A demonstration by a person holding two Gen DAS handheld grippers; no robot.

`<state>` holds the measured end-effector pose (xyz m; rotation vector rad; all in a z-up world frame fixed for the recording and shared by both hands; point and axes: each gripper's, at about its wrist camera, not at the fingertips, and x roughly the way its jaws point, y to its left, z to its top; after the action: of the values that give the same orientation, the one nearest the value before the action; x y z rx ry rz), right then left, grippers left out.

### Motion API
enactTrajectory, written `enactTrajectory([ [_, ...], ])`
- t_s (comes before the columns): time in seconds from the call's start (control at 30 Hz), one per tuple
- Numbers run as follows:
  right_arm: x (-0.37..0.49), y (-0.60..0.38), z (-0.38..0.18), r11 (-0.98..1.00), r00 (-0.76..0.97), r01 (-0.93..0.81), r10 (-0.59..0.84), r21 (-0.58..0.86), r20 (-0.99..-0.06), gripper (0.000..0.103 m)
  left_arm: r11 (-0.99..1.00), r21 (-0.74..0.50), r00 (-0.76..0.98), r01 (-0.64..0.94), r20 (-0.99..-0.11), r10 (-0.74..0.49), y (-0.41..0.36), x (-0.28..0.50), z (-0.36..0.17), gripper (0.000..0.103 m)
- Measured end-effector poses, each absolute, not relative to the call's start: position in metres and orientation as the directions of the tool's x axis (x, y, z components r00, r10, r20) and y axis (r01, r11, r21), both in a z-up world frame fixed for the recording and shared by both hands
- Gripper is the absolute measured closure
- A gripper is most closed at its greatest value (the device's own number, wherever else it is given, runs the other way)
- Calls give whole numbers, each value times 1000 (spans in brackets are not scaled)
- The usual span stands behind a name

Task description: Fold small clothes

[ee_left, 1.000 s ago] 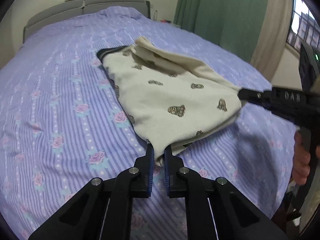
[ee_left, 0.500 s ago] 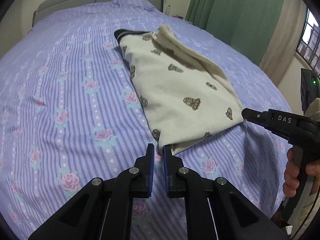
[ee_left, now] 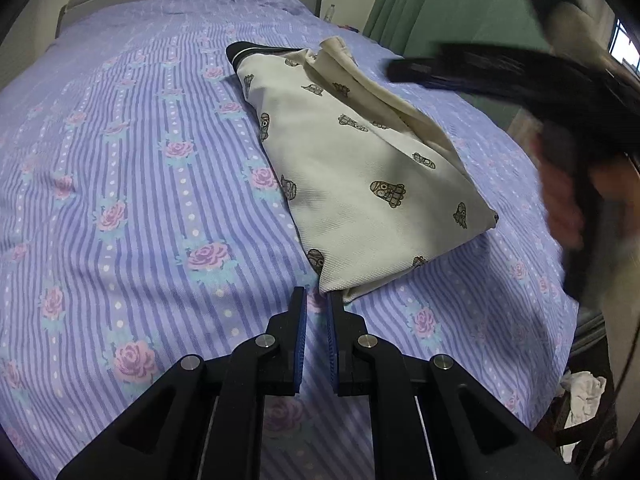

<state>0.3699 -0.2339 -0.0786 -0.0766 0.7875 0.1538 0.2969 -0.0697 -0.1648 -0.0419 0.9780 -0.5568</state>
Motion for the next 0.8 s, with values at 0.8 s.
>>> enactTrajectory([
  [0.8, 466, -293, -102, 998, 614, 56, -55, -27, -788, 76, 847, -294, 410, 443, -774, -483, -67, 299, -162, 92],
])
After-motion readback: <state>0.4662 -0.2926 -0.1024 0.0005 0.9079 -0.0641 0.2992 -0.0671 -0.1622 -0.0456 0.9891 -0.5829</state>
